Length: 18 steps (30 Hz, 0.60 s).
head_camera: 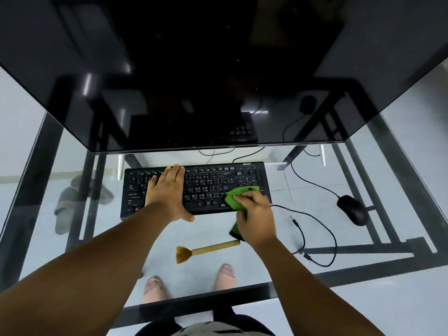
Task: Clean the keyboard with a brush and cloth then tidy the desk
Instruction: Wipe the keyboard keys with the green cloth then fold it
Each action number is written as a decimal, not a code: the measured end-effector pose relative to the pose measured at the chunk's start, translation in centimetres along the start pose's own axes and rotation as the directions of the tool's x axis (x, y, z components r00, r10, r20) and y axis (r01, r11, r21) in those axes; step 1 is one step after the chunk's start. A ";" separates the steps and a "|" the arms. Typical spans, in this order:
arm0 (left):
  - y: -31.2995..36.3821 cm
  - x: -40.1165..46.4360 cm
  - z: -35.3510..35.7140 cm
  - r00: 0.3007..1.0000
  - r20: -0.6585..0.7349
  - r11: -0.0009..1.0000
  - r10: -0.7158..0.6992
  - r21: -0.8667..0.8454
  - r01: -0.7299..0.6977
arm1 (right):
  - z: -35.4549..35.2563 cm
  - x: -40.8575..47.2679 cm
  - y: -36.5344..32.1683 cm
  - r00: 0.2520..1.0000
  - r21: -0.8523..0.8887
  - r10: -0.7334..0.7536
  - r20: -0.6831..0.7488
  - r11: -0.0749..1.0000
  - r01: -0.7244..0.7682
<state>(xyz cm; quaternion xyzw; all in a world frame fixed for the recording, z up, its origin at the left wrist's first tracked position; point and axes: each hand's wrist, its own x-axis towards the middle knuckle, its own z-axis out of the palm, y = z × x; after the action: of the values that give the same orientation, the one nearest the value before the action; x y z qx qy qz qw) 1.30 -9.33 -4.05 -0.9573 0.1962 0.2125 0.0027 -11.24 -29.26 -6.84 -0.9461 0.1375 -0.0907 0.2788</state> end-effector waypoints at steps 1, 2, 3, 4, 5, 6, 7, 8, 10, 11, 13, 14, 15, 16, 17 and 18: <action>0.1 0.0 -0.2 1.000 0.004 1.000 -0.001 0.011 0.001 | 0.2 0.0 -0.4 0.998 -0.002 -0.047 0.033 0.999 0.047; 0.2 0.0 -0.3 1.000 0.008 1.000 -0.003 0.022 0.002 | 0.3 0.0 -0.6 0.994 -0.005 -0.087 0.069 0.996 0.088; 0.3 0.1 -0.4 1.000 0.012 0.999 -0.004 0.033 0.004 | 0.2 0.1 -0.5 0.990 -0.011 -0.108 0.091 0.994 0.109; 0.3 0.1 -0.5 1.000 0.016 0.999 -0.005 0.044 0.005 | 0.0 0.3 -0.2 0.991 -0.019 -0.101 0.089 0.994 0.103; 0.3 0.1 -0.6 1.000 0.019 0.999 -0.007 0.054 0.005 | -0.3 0.3 0.4 0.996 -0.028 -0.066 0.059 0.997 0.068; 0.4 0.1 -0.7 1.000 0.024 0.998 -0.008 0.061 0.007 | -0.6 0.3 1.1 1.000 -0.030 -0.009 0.011 1.000 0.009; 0.4 0.1 -0.8 1.000 0.029 0.998 -0.012 0.068 0.010 | -0.9 0.2 1.8 0.998 -0.029 0.053 -0.046 0.998 -0.054; 0.5 0.2 -0.9 0.999 0.033 0.997 -0.015 0.075 0.012 | -1.1 0.1 2.4 0.990 -0.031 0.102 -0.099 0.994 -0.106; 0.8 0.3 -1.1 0.999 0.035 0.996 -0.022 0.091 0.019 | -1.3 -0.3 2.8 0.980 -0.056 0.133 -0.147 0.988 -0.142; 0.8 0.3 -1.2 0.999 0.034 0.995 -0.025 0.098 0.022 | -1.2 -0.5 2.8 0.984 -0.068 0.115 -0.139 0.990 -0.126; 1.1 0.4 -1.5 0.999 0.041 0.993 -0.030 0.116 0.025 | -1.2 -0.8 2.9 0.994 -0.080 0.061 -0.090 0.994 -0.068; 1.2 0.4 -1.6 0.999 0.044 0.992 -0.032 0.124 0.026 | -1.3 -0.8 3.1 0.996 -0.077 0.050 -0.076 0.995 -0.056; 1.3 0.5 -1.7 0.998 0.046 0.991 -0.032 0.132 0.026 | -1.5 -0.8 3.5 0.995 -0.071 0.054 -0.082 0.996 -0.060; 1.3 0.5 -1.8 0.998 0.050 0.990 -0.033 0.137 0.026 | -1.7 -0.8 4.0 0.992 -0.060 0.071 -0.101 0.995 -0.077; 1.4 0.5 -1.8 0.998 0.053 0.990 -0.033 0.141 0.025 | -1.9 -0.7 4.4 0.988 -0.045 0.093 -0.121 0.994 -0.099; 1.4 0.6 -1.9 0.998 0.054 0.989 -0.033 0.145 0.025 | -2.1 -0.6 4.6 0.985 -0.031 0.111 -0.134 0.993 -0.116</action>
<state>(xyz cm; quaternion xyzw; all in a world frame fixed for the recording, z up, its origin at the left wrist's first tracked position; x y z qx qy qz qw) 2.02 -11.05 -2.47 -0.9510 0.1970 0.2245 0.0804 -13.29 -33.83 -7.74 -0.9339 0.2111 -0.1344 0.2553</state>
